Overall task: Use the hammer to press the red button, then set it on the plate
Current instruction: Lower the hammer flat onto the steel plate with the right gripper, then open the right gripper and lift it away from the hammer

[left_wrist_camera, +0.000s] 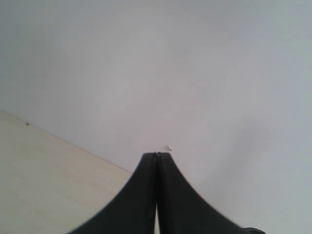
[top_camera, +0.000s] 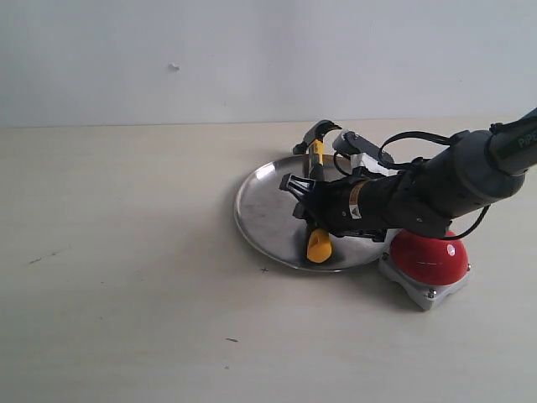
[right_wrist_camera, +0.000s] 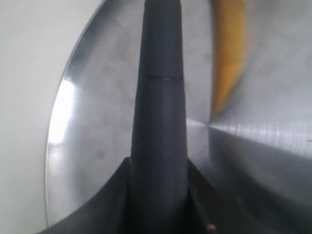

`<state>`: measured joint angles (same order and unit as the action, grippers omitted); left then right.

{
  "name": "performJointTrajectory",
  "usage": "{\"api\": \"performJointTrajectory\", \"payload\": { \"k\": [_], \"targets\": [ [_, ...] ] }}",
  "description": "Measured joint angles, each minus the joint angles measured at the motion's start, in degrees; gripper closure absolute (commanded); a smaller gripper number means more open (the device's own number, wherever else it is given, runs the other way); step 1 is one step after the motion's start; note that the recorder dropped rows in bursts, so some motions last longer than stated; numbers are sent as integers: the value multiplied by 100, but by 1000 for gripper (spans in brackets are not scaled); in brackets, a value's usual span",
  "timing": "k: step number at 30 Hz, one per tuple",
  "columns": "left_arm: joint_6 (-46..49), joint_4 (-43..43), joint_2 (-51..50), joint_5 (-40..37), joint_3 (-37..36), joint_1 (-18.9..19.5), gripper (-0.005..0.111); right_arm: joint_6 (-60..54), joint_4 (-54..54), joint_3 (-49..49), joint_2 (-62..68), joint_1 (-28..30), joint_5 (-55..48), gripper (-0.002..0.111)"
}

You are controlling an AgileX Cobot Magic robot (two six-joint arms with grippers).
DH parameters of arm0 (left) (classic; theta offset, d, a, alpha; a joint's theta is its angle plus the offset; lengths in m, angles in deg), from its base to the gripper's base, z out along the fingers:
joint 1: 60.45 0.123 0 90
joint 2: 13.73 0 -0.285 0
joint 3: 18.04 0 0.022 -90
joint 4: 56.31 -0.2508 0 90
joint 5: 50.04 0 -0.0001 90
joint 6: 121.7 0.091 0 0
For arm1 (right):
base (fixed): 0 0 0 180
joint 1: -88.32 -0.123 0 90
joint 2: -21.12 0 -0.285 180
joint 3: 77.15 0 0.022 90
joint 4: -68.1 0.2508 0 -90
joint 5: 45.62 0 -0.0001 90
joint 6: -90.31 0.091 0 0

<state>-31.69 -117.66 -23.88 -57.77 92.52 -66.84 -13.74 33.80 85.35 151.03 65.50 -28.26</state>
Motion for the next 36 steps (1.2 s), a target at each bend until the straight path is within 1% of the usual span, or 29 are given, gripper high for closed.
{"api": "performJointTrajectory", "payload": {
  "k": [14,19,24,28,31,33,36],
  "targets": [
    [0,0,0,0,0,0,107,-21,-136,35,0,0,-33,54],
    [0,0,0,0,0,0,107,-21,-136,35,-65,0,-102,50],
    [0,0,0,0,0,0,107,-21,-136,35,-179,0,-163,50],
    [0,0,0,0,0,0,107,-34,-136,35,-420,0,-438,50],
    [0,0,0,0,0,0,107,-34,-186,35,-682,0,-722,53],
    [0,0,0,0,0,0,107,-21,-269,35,-915,0,-827,59],
    [0,0,0,0,0,0,107,28,-373,-62,-1339,-43,-866,78]
  ]
}}
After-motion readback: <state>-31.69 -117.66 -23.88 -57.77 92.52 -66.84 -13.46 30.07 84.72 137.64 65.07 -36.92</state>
